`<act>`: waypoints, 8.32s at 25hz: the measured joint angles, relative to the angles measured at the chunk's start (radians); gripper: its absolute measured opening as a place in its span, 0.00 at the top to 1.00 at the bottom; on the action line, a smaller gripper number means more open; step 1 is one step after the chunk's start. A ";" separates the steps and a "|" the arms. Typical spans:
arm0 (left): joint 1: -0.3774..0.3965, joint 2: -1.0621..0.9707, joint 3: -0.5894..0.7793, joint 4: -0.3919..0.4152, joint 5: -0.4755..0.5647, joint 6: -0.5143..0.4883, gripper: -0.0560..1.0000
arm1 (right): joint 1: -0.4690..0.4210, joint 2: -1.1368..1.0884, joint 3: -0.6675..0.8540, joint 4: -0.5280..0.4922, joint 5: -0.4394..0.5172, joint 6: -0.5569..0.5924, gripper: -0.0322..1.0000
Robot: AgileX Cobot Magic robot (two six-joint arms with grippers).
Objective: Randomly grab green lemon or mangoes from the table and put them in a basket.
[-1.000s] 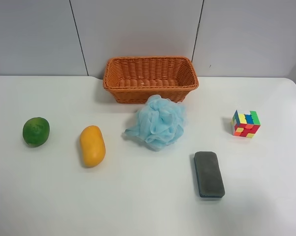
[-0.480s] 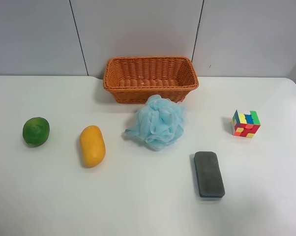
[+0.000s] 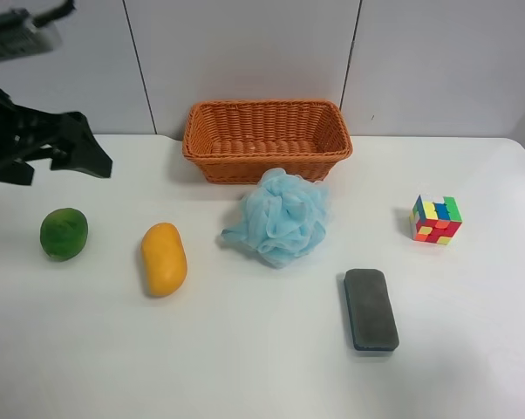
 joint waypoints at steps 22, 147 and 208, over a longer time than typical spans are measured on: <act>-0.176 0.560 -0.005 -0.156 -0.253 -0.082 0.00 | 0.000 0.000 0.000 0.000 0.000 0.000 0.01; -0.209 0.130 -0.889 0.650 0.549 -0.032 0.01 | 0.000 0.000 0.000 -0.002 0.000 0.000 0.01; 0.331 -1.217 0.340 0.226 0.417 -0.011 0.01 | 0.000 0.000 0.000 -0.002 0.000 0.000 0.01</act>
